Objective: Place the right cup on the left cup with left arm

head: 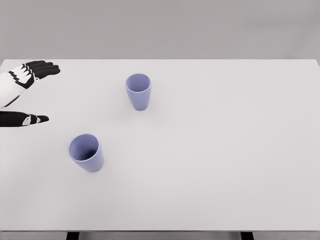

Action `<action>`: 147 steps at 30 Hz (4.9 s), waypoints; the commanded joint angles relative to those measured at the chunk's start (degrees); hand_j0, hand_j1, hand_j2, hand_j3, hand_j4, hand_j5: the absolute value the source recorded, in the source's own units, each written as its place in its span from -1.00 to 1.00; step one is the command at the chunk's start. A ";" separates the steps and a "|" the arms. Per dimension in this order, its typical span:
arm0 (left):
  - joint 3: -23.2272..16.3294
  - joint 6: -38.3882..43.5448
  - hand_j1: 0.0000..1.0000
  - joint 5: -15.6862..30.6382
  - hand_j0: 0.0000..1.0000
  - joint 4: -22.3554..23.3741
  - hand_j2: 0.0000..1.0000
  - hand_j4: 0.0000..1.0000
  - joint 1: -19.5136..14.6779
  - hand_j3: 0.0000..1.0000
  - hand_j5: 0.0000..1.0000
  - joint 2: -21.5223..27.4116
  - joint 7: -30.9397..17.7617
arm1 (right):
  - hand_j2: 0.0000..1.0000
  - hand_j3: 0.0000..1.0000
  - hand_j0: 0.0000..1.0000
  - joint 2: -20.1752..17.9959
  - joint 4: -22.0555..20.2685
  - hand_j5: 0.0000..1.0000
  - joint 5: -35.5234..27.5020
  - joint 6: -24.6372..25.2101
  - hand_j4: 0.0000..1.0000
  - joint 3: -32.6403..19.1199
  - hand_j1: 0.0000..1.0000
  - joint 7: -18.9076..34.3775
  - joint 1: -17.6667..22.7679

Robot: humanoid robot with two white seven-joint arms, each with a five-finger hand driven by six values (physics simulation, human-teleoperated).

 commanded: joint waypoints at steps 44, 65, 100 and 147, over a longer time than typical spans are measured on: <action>-31.84 39.97 1.00 12.00 1.00 18.43 1.00 1.00 -40.60 1.00 1.00 -20.15 -24.42 | 1.00 1.00 1.00 -0.01 0.01 1.00 -0.01 0.00 1.00 0.00 1.00 0.00 0.00; -36.06 40.76 1.00 12.44 1.00 30.39 1.00 1.00 -45.79 1.00 1.00 -27.09 -24.42 | 1.00 1.00 1.00 -0.01 0.01 1.00 -0.01 0.00 1.00 0.00 1.00 0.00 0.00; -36.59 40.68 1.00 12.61 1.00 39.01 1.00 1.00 -46.41 1.00 1.00 -32.28 -24.42 | 1.00 1.00 1.00 -0.01 0.01 1.00 -0.01 0.00 1.00 0.00 1.00 0.00 0.00; -36.42 40.76 0.45 19.12 0.45 35.14 0.45 0.45 -46.14 0.45 0.45 -30.52 -24.42 | 1.00 1.00 1.00 -0.01 0.01 1.00 -0.01 0.00 1.00 0.00 1.00 0.00 0.00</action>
